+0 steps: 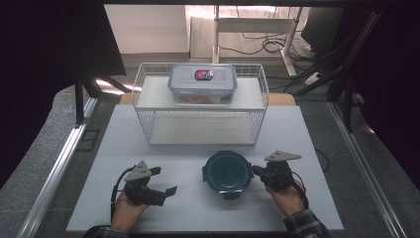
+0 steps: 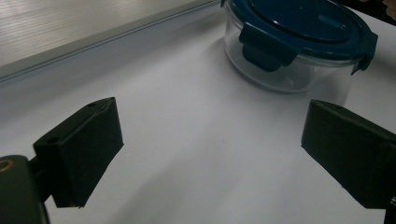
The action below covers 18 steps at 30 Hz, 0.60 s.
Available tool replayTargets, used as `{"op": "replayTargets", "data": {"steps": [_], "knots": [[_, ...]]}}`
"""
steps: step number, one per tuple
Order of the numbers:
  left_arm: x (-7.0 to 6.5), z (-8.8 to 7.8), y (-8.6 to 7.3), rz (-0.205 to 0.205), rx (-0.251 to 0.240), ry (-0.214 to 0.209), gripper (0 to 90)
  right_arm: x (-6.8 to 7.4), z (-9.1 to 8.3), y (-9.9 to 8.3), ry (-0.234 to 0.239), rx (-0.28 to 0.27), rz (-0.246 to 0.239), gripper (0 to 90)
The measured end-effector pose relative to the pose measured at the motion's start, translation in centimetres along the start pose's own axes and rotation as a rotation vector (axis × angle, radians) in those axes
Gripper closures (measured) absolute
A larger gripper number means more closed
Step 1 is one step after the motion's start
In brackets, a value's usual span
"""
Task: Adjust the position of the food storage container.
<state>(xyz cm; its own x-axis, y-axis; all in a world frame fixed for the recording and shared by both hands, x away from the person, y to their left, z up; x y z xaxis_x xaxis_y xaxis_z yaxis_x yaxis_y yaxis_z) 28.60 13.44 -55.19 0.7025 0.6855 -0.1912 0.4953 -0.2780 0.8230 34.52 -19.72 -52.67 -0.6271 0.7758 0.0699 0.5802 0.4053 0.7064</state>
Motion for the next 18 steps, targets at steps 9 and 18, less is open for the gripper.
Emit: {"op": "replayTargets", "data": {"steps": [9,18], "knots": [[0.1,-0.1,0.0,-0.003,-0.001,0.000,5.0,2.9,1.0,0.6,0.073,-0.001,-0.036,89.2],[0.1,-0.2,0.0,-0.011,-0.005,-0.005,5.4,4.9,2.1,1.3,0.117,-0.004,-0.062,89.2]]}}
Point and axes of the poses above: each handheld gripper's, and its own axes: z roughly forward along the jaws, y roughly out of its top, x roughly to its left, the point moved 7 cm from there along z, roughly forward along the jaws, and after that the axes turned 2 degrees about x, right-handed, at the moved point
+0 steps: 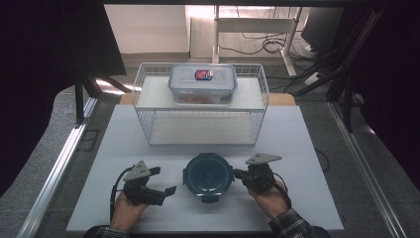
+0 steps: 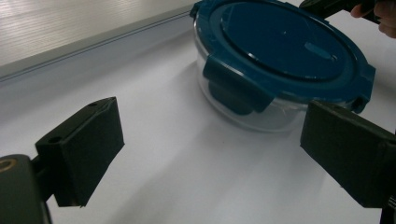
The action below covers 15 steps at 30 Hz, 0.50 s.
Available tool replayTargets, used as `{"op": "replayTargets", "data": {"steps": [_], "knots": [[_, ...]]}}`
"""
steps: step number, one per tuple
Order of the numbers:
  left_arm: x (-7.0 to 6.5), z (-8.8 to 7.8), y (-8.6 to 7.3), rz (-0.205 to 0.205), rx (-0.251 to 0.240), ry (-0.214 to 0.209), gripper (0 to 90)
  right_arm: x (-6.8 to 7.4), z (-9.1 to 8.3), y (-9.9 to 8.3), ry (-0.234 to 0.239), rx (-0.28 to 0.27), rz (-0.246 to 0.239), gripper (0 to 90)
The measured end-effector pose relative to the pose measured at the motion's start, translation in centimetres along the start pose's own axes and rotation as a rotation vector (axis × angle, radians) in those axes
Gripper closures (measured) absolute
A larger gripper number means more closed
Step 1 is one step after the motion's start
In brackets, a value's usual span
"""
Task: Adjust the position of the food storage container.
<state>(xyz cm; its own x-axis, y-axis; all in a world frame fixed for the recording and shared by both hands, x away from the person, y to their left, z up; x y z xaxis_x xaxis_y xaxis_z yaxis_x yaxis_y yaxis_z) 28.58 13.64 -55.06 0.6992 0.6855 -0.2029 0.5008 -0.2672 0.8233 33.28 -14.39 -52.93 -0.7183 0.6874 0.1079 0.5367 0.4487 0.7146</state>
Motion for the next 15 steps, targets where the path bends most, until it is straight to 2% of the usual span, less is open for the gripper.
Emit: {"op": "replayTargets", "data": {"steps": [7,11,15], "knots": [[0.0,-0.1,0.0,0.000,0.001,0.002,5.4,1.6,0.8,0.4,0.025,-0.007,-0.036,89.2],[0.1,-0.4,-0.1,0.002,0.000,0.013,5.5,1.4,0.9,0.5,0.044,-0.003,-0.062,88.9],[0.3,-0.9,-0.3,-0.009,-0.006,0.023,5.7,0.7,0.5,0.6,0.009,-0.012,-0.095,85.4]]}}
Point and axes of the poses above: each handheld gripper's, and its own axes: z roughly forward along the jaws, y roughly out of its top, x roughly to its left, the point moved 7 cm from there along z, roughly forward along the jaws, and after that the axes turned 2 degrees about x, right-handed, at the moved point
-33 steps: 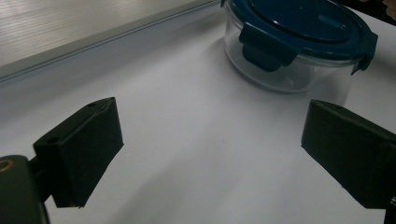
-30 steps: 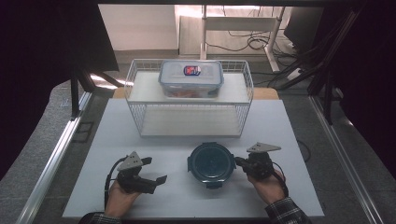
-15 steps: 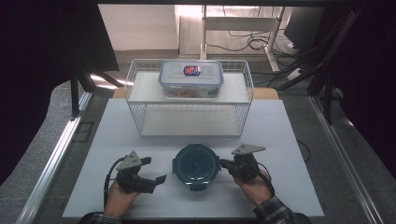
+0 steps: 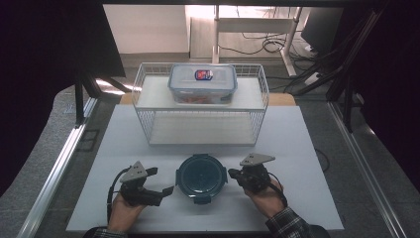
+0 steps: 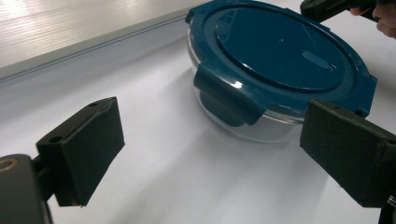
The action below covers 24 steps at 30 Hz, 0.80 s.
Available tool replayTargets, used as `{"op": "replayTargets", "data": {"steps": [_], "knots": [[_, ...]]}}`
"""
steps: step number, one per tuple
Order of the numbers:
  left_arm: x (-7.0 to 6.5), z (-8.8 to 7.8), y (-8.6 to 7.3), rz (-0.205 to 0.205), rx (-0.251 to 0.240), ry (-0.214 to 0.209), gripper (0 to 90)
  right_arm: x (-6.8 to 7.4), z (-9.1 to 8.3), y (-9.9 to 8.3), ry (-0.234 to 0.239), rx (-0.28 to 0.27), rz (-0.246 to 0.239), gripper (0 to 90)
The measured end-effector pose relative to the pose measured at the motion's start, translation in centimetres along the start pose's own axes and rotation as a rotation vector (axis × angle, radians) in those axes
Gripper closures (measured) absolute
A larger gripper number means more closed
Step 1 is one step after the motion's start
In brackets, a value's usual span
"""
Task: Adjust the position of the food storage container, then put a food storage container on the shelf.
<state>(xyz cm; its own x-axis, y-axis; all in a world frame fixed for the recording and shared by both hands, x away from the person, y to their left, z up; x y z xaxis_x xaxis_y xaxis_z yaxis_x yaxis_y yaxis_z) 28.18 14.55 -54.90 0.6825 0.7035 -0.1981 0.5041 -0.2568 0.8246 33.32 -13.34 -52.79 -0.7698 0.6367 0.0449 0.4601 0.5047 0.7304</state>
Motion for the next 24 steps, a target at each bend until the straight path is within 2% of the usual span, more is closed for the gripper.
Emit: {"op": "replayTargets", "data": {"steps": [3,6,9,12,14,17,24], "knots": [[0.3,-0.4,-0.2,-0.018,-0.001,0.004,6.1,-0.7,-0.6,-0.1,0.003,-0.029,0.003,76.3],[0.4,-0.6,-0.2,-0.021,-0.001,0.012,6.4,-1.3,-1.2,-0.5,0.014,-0.045,0.003,61.8],[0.5,-0.7,-0.3,-0.022,0.001,0.018,6.4,-1.5,-1.2,-1.1,0.051,-0.040,0.010,43.7],[0.5,-0.6,-0.4,-0.019,0.005,0.022,6.3,-1.7,-1.2,-1.7,0.060,-0.051,-0.009,22.8],[0.6,-0.5,-0.4,-0.017,0.009,0.024,6.2,-1.8,-1.0,-2.1,0.056,-0.036,-0.015,13.1],[0.6,-0.5,-0.5,-0.018,0.009,0.023,6.1,-1.7,-0.9,-2.3,0.069,-0.023,-0.022,7.5],[0.7,-0.4,-0.5,-0.020,0.011,0.020,5.9,-1.8,-1.0,-2.3,0.082,-0.027,-0.020,5.4]]}}
Point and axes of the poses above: each handheld gripper's, and its own axes: z roughly forward along the jaws, y roughly out of its top, x roughly to its left, the point moved 7 cm from there along z, roughly forward along the jaws, and after that the axes turned 2 degrees about x, right-handed, at the moved point
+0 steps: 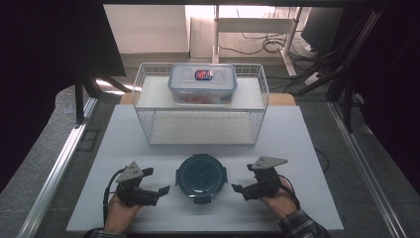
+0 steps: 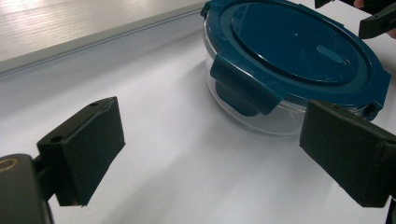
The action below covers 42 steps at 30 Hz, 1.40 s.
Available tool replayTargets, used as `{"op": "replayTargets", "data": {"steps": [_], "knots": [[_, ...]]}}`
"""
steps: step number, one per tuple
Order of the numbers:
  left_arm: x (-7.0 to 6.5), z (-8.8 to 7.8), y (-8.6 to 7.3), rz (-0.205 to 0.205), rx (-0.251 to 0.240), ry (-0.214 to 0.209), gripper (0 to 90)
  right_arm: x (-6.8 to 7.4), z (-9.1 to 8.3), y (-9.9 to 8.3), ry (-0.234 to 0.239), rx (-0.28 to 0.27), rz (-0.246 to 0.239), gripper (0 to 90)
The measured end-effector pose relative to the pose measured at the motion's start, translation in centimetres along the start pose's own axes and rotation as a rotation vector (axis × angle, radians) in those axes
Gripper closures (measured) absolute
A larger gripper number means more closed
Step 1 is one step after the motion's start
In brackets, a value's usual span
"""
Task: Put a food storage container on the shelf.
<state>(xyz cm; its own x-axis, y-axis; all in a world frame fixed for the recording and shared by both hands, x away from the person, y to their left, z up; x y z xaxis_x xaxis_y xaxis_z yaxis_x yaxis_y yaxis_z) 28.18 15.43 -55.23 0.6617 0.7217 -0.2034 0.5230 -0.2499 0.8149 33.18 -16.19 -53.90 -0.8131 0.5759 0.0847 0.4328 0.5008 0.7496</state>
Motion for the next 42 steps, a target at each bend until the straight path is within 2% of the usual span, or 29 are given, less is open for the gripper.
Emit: {"op": "replayTargets", "data": {"steps": [8,15,17,19,23,29,33,39,42], "knots": [[-0.6,0.3,0.5,-0.026,0.011,-0.042,5.9,0.1,-0.3,0.5,0.041,-0.024,0.030,5.1],[-1.0,0.5,0.9,-0.036,0.007,-0.062,4.1,0.4,-0.4,1.3,0.034,-0.022,0.023,1.4],[-1.1,0.5,1.0,-0.038,0.003,-0.071,4.0,0.5,-0.4,1.4,0.043,-0.034,0.042,0.6],[-1.3,0.6,1.1,-0.034,0.007,-0.076,4.3,0.5,-0.5,1.6,0.057,-0.031,0.058,0.6],[-1.8,0.9,1.4,-0.023,0.018,-0.085,5.4,1.0,-0.3,1.8,0.051,-0.006,0.039,0.8],[-2.3,1.5,2.3,-0.027,0.023,-0.108,9.4,1.7,-0.1,2.4,0.039,0.031,0.012,6.4],[-2.3,1.8,3.0,-0.032,0.015,-0.118,12.1,1.7,0.0,3.0,0.044,0.024,0.034,14.2],[-2.4,2.8,3.5,-0.031,0.044,-0.149,12.3,1.6,0.5,3.5,0.091,0.017,0.070,16.1],[-2.3,3.7,3.7,-0.046,0.070,-0.164,7.7,1.6,1.1,3.7,0.110,0.029,0.069,15.8]]}}
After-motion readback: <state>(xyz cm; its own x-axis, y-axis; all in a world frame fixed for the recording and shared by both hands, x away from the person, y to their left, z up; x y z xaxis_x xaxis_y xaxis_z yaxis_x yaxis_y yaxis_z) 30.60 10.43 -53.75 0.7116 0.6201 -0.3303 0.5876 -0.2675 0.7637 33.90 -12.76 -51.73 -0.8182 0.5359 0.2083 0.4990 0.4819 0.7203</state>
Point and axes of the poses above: each handheld gripper's, and its own axes: z roughly forward along the jaws, y roughly out of its top, x roughly to its left, the point moved 7 cm from there along z, roughly forward along the jaws, and after that the axes turned 2 degrees about x, right-handed, at the moved point
